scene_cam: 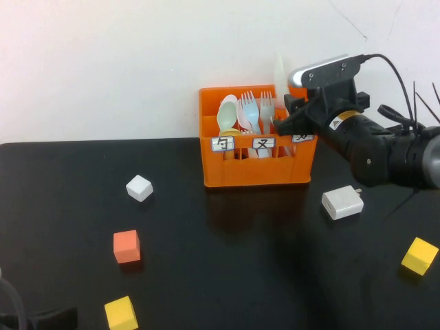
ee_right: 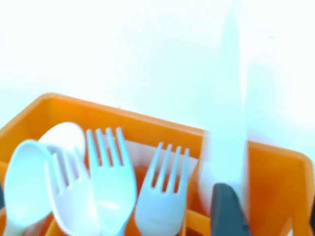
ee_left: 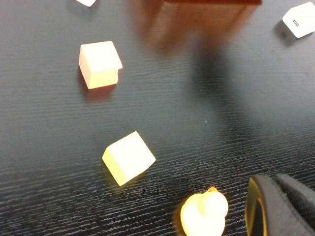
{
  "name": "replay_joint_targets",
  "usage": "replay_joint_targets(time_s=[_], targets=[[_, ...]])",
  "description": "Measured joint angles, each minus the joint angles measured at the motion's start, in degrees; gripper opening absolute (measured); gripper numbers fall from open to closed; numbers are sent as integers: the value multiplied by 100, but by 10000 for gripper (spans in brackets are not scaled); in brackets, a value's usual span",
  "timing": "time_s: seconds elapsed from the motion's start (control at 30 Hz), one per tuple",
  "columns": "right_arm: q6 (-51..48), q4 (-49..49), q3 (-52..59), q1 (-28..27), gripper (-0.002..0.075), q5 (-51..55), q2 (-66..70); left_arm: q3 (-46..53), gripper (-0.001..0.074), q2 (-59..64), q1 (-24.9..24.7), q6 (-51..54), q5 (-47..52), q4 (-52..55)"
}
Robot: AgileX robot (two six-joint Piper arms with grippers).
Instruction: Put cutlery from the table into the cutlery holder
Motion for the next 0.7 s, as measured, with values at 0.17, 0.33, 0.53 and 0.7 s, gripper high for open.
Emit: replay_joint_targets(time_s=[0.17, 0.33, 0.53, 0.7], targets=[[22, 142, 0, 0, 384, -126, -184, 0, -1, 0, 0, 0, -13, 0], [22, 25, 0, 0, 308, 249, -862, 0, -1, 0, 0, -40, -172, 0], [-102, -1177, 0, 0, 68, 1955, -2212, 0, -1, -241, 0, -355, -475, 180], [-301, -2064, 377, 117, 7, 3168, -3365, 61, -1, -611, 0, -479, -1047, 617]])
